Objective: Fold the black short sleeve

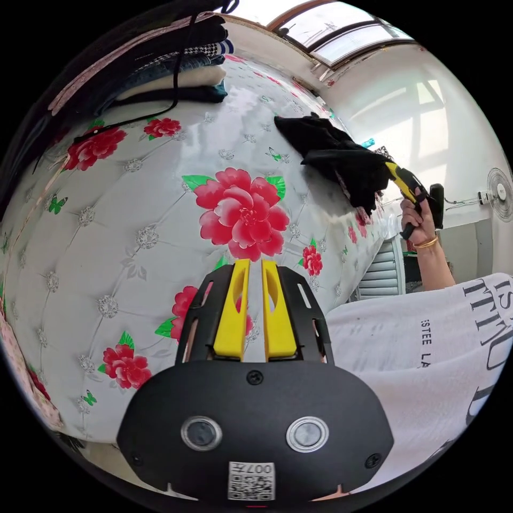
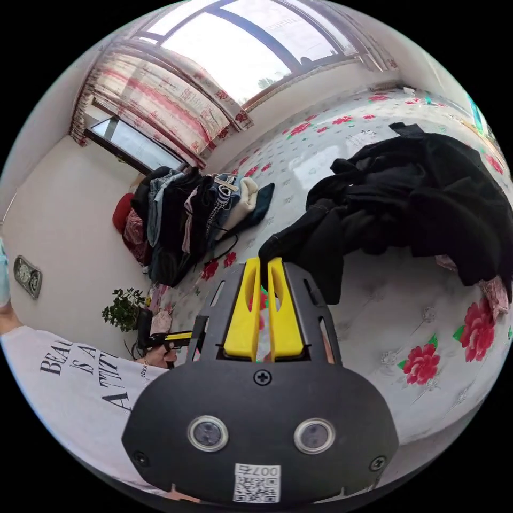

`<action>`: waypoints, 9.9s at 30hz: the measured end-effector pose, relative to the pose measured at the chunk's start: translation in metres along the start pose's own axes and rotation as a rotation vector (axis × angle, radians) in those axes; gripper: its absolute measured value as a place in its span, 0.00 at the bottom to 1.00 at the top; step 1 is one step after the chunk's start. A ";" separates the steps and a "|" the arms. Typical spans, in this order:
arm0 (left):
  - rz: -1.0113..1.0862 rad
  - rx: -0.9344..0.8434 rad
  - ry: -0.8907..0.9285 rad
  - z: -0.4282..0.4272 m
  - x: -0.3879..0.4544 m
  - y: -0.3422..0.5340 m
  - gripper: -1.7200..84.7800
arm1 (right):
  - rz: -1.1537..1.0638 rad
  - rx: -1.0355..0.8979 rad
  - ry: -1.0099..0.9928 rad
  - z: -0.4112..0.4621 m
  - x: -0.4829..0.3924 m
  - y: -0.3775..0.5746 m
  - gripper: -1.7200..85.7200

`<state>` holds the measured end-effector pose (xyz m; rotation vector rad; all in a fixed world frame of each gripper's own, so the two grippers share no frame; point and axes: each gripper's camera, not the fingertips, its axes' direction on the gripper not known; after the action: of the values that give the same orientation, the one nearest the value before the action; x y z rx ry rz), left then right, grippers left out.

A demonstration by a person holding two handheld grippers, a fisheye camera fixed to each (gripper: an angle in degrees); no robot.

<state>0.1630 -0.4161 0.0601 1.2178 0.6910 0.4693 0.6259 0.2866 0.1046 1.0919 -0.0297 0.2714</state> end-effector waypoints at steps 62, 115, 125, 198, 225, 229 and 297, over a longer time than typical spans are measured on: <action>0.028 0.102 0.120 -0.211 0.043 -0.026 0.02 | -0.602 -0.475 0.511 0.263 -0.215 0.243 0.04; -0.084 -0.060 -0.208 -0.177 -0.090 -0.078 0.03 | -0.276 -0.553 0.688 0.294 -0.041 0.077 0.06; -0.337 0.382 -0.344 -0.347 -0.181 -0.075 0.03 | 0.049 -0.024 0.768 0.152 0.002 -0.049 0.04; -0.375 0.280 0.528 -0.439 -0.157 0.119 0.01 | 0.182 -0.409 -0.168 -0.003 0.052 0.090 0.02; -0.578 0.368 0.370 -0.472 -0.071 0.407 0.01 | -0.065 -0.474 -0.074 -0.023 0.012 0.246 0.02; -0.586 0.329 0.228 -0.471 -0.060 0.437 0.01 | -0.125 -0.574 -0.036 -0.016 0.014 0.276 0.02; 0.326 0.121 0.000 -0.235 0.062 0.090 0.10 | -1.108 -0.807 0.042 0.457 -0.296 0.102 0.11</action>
<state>0.0445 -0.1874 0.0890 1.4530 0.5267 0.7054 0.3659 -0.1313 0.3587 0.1856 0.4583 -0.6759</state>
